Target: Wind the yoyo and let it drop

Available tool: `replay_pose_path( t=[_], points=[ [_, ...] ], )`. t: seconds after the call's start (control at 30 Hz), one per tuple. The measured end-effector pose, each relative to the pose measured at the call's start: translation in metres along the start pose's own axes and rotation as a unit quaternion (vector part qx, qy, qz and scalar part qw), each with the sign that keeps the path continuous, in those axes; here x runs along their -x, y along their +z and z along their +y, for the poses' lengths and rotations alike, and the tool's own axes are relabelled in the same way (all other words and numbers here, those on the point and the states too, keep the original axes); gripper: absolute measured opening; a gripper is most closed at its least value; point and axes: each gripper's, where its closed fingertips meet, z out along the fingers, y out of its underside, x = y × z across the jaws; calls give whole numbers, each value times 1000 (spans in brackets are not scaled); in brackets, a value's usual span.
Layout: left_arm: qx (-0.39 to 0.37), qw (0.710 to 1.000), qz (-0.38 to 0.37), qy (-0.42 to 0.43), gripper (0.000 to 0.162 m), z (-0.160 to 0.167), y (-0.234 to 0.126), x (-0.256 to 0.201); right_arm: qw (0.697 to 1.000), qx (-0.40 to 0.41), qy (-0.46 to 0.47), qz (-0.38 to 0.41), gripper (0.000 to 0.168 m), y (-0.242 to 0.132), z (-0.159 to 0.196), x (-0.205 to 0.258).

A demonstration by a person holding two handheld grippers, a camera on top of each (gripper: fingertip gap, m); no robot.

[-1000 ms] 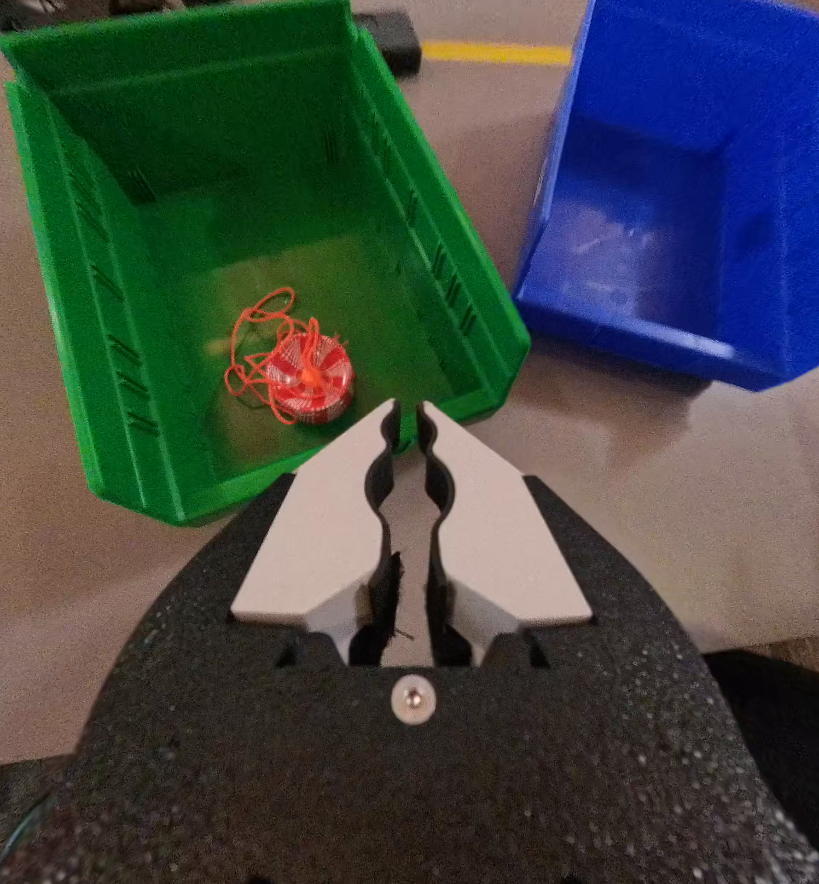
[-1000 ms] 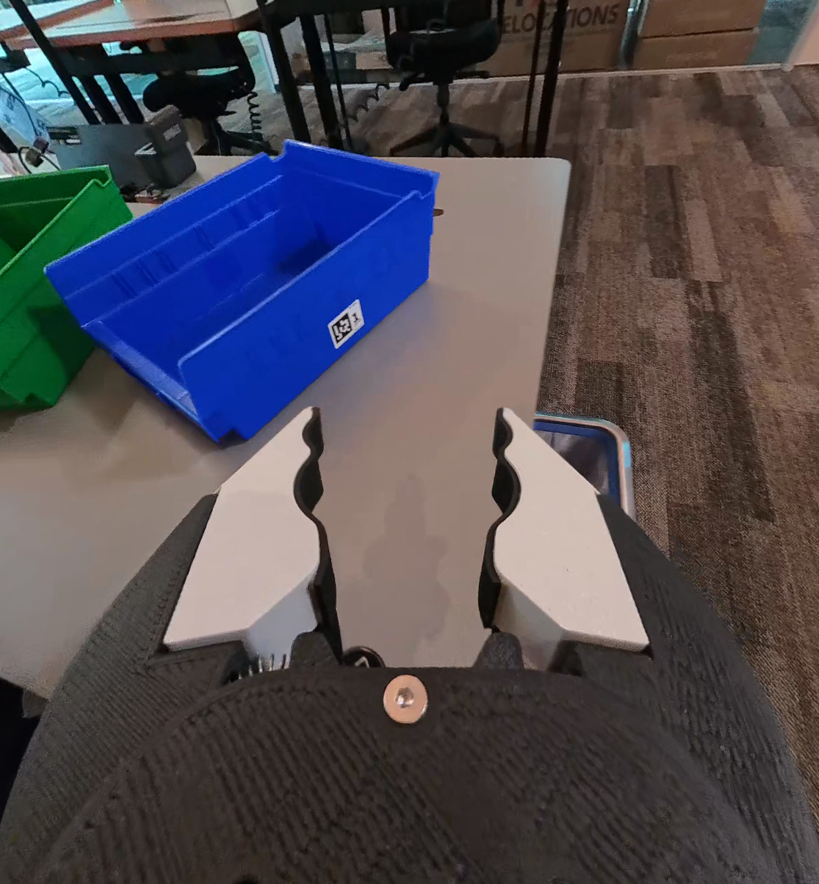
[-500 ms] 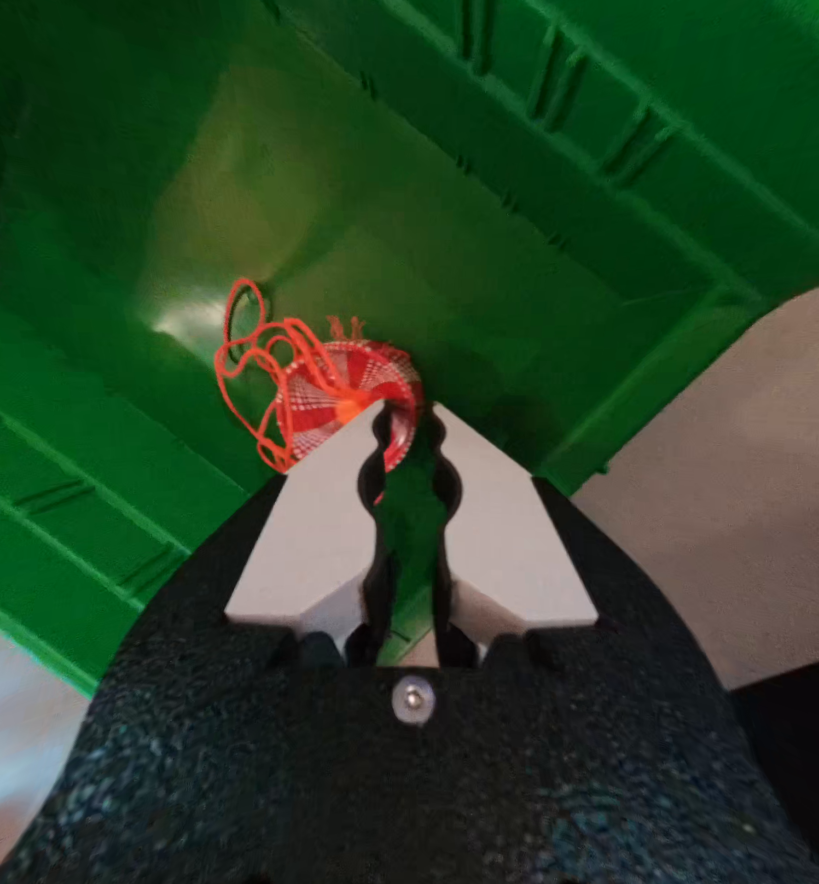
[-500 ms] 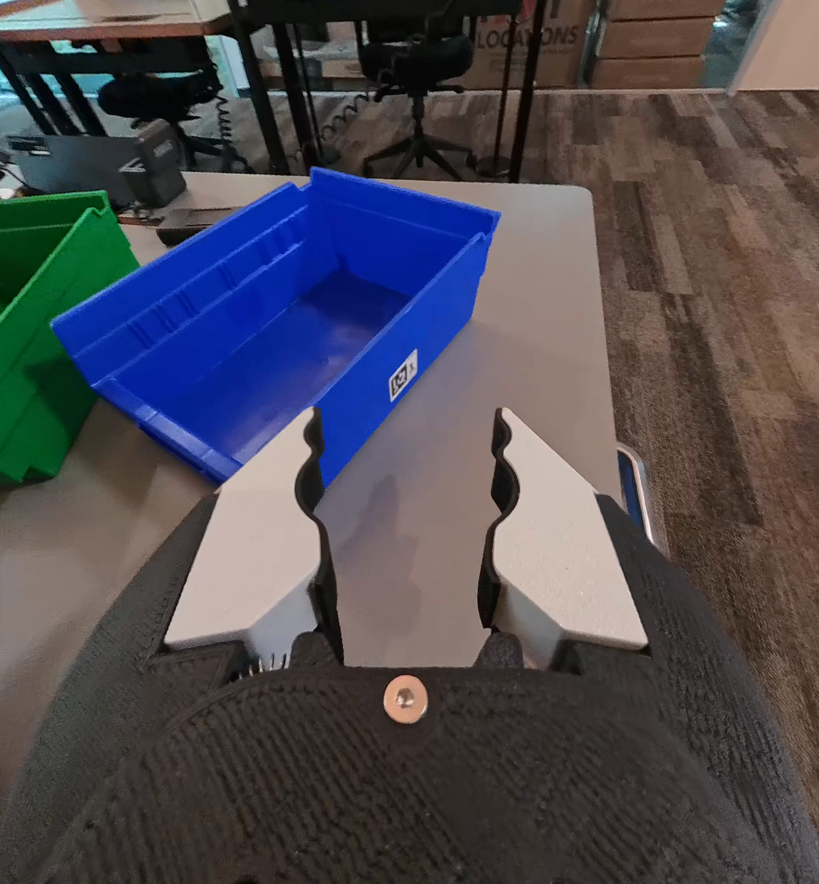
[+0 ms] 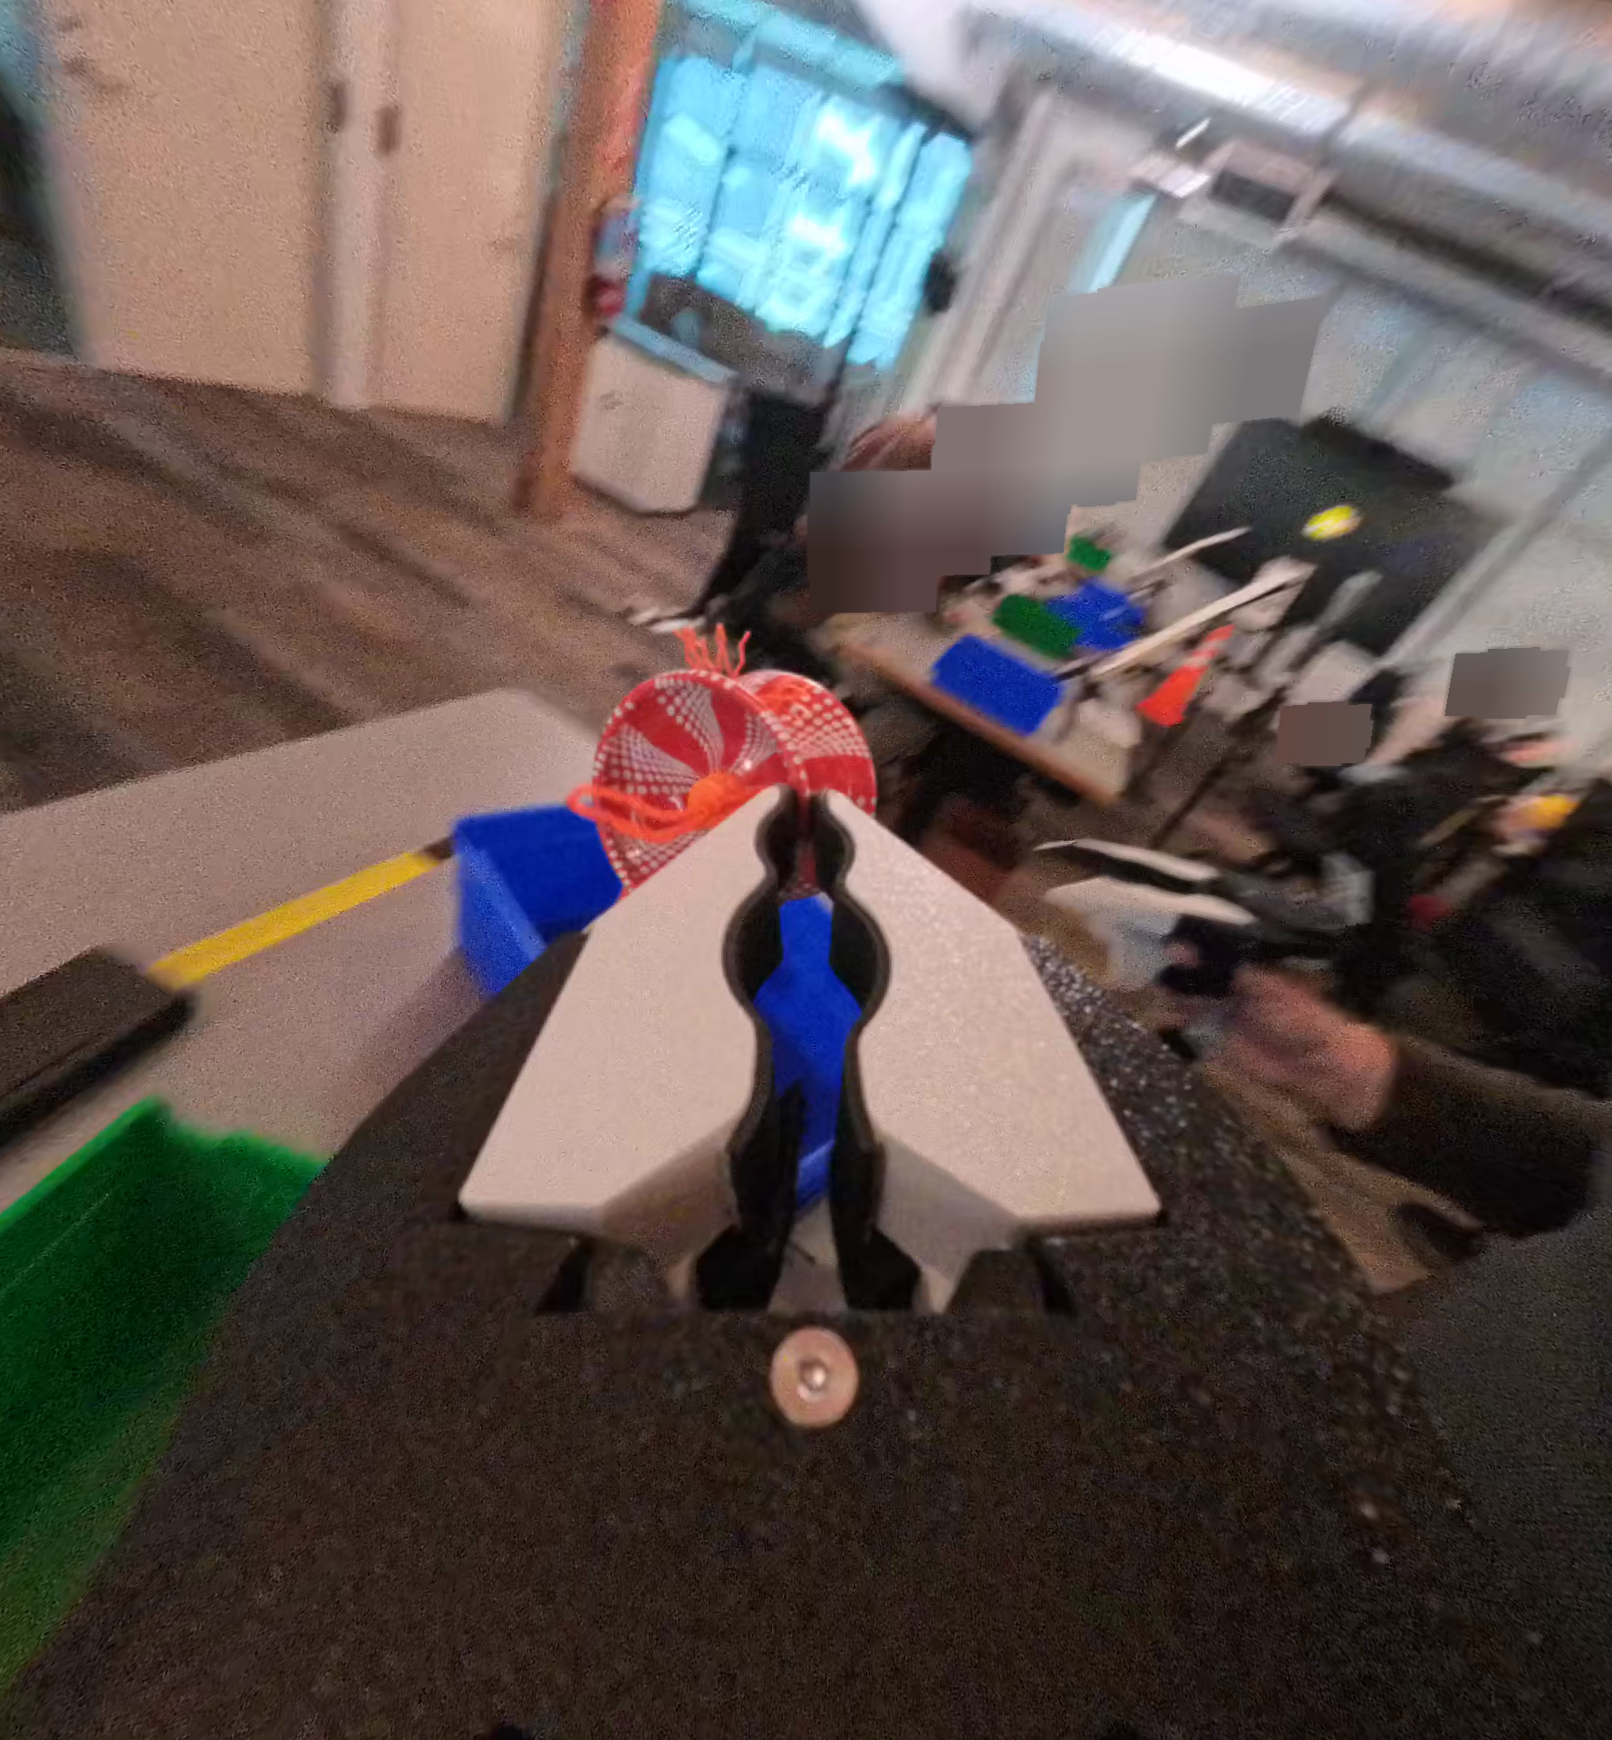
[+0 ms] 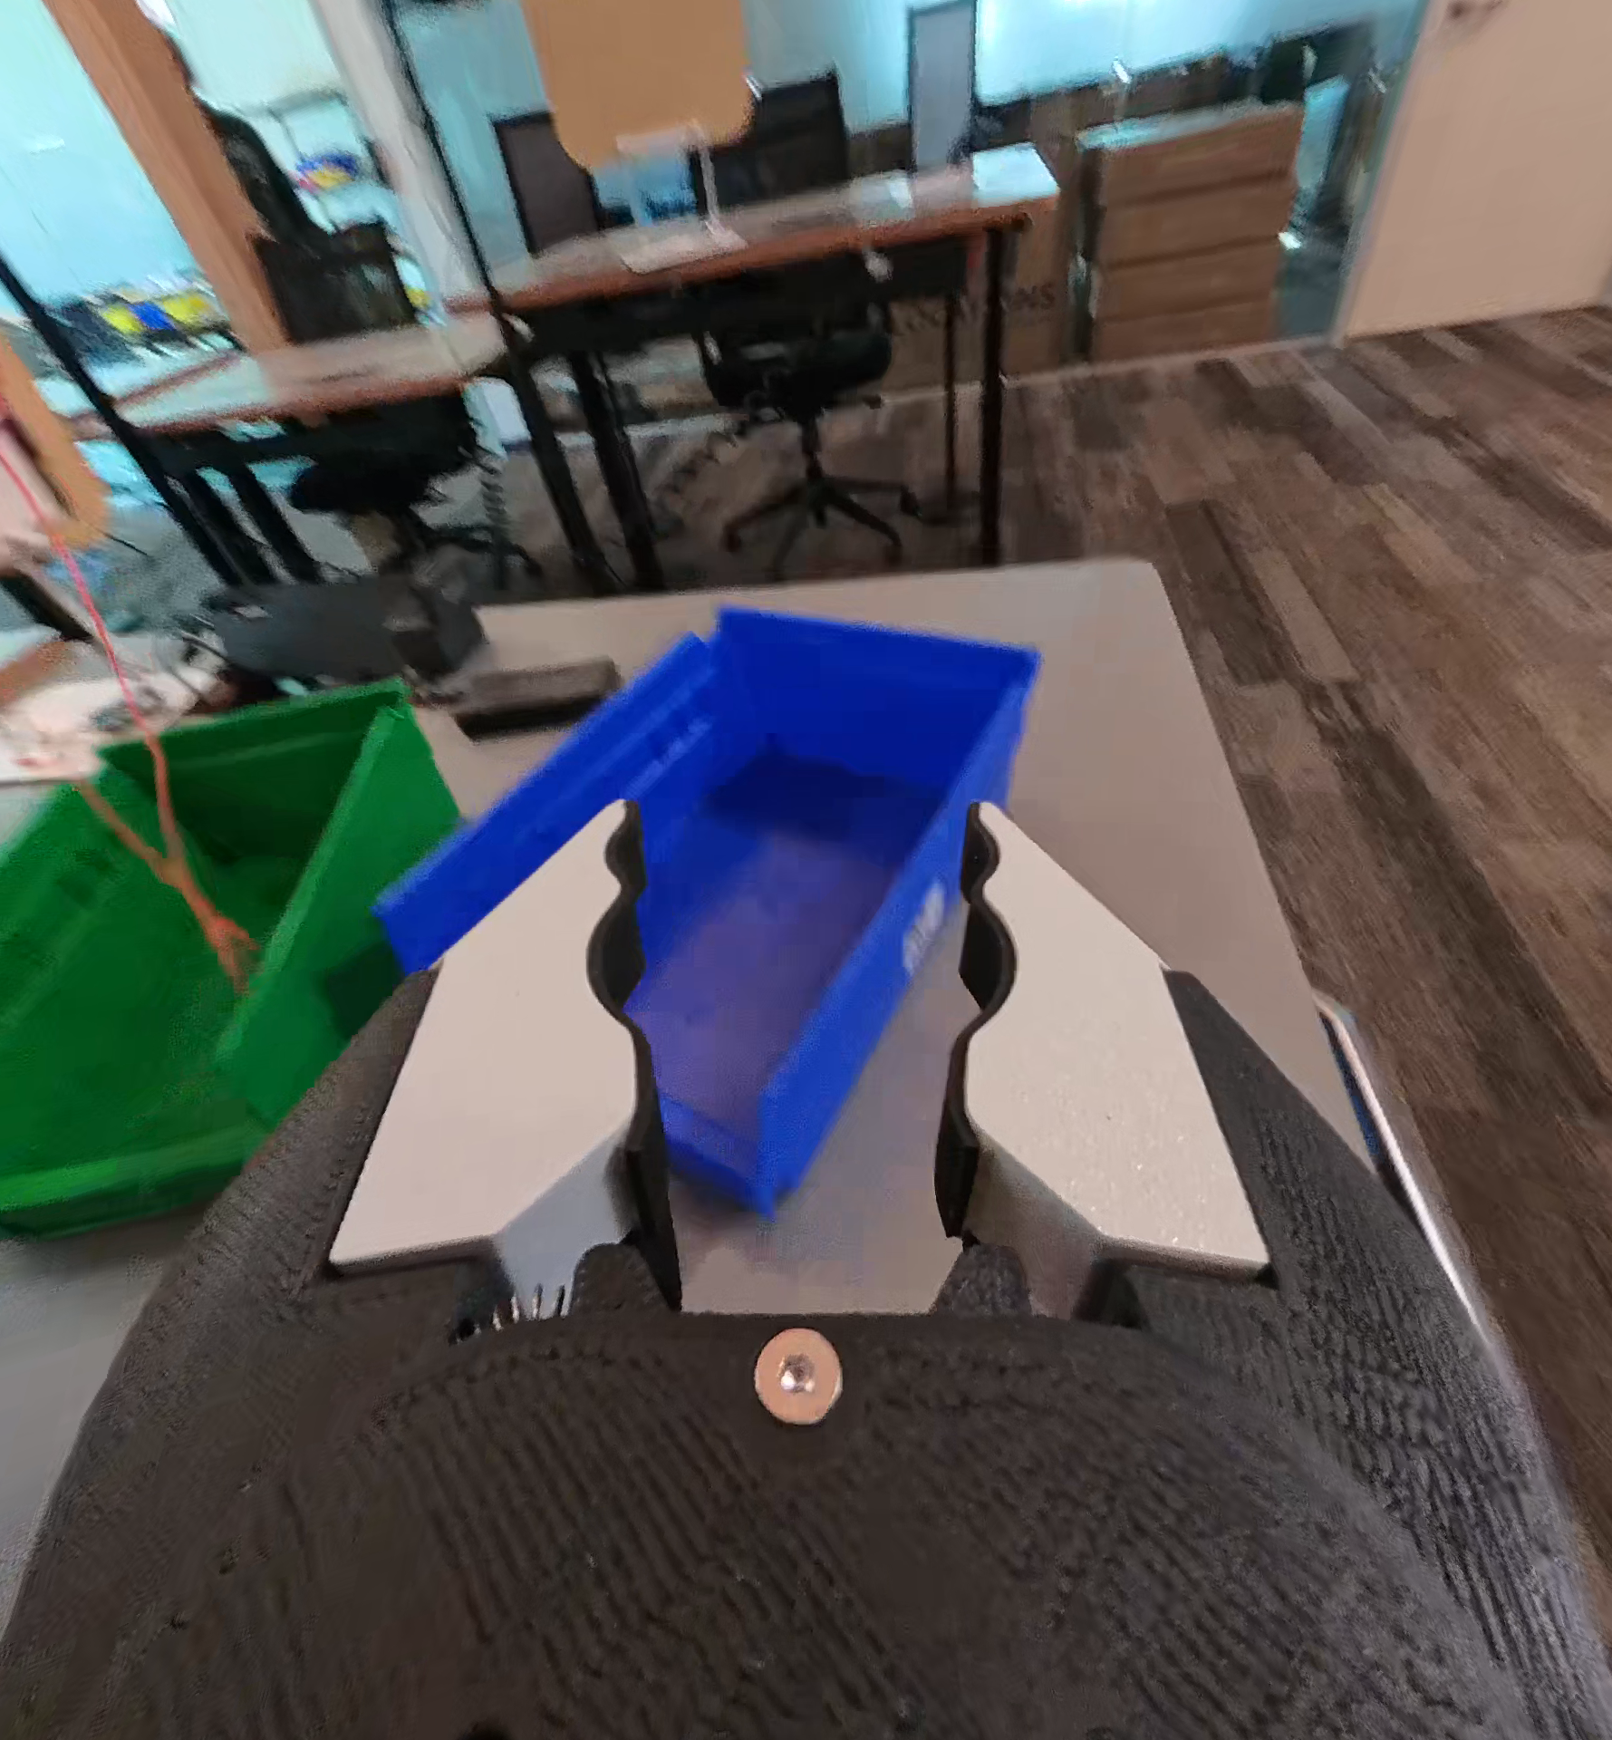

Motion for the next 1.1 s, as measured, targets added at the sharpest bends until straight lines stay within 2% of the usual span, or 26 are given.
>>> replay_pose_path(
  t=[0.1,0.2,0.3,0.37,0.43,0.5,0.57,0.6,0.63,0.67,0.7,0.87,0.93,1.1],
  points=[
    [-61,980,186,-26,1,-57,21,-59,995,-65,-3,-70,67,1,-54,36],
    [-68,943,324,-26,0,-77,55,-119,978,-139,-22,-152,67,-15,-113,75],
    [-70,869,483,-81,0,-89,81,-186,964,-194,-62,-173,73,-37,-151,91],
    [-55,818,560,-123,0,-89,100,-223,960,-210,-81,-164,82,-51,-163,90],
    [-26,801,586,-121,0,-77,125,-254,954,-261,-88,-123,87,-83,-183,77],
    [4,797,595,-103,0,-60,149,-288,935,-337,-106,-46,80,-134,-204,53],
    [36,804,590,-68,0,-38,169,-319,917,-368,-145,42,77,-183,-212,31],
    [48,810,582,-43,0,-25,179,-335,913,-361,-172,84,73,-202,-210,23],
    [57,812,581,-23,1,-13,187,-353,908,-344,-203,127,60,-219,-207,15],
    [63,808,586,-11,0,-2,194,-375,901,-324,-230,172,46,-235,-202,7],
    [69,801,594,0,0,8,198,-395,893,-307,-248,213,42,-252,-199,-1],
    [100,742,661,61,0,58,200,-503,867,-236,-257,356,11,-333,-183,-34],
    [96,722,680,78,0,70,199,-540,852,-232,-253,395,10,-370,-179,-43],
    [85,681,715,134,1,102,192,-622,840,-235,-196,448,5,-453,-162,-62]
  ],
)
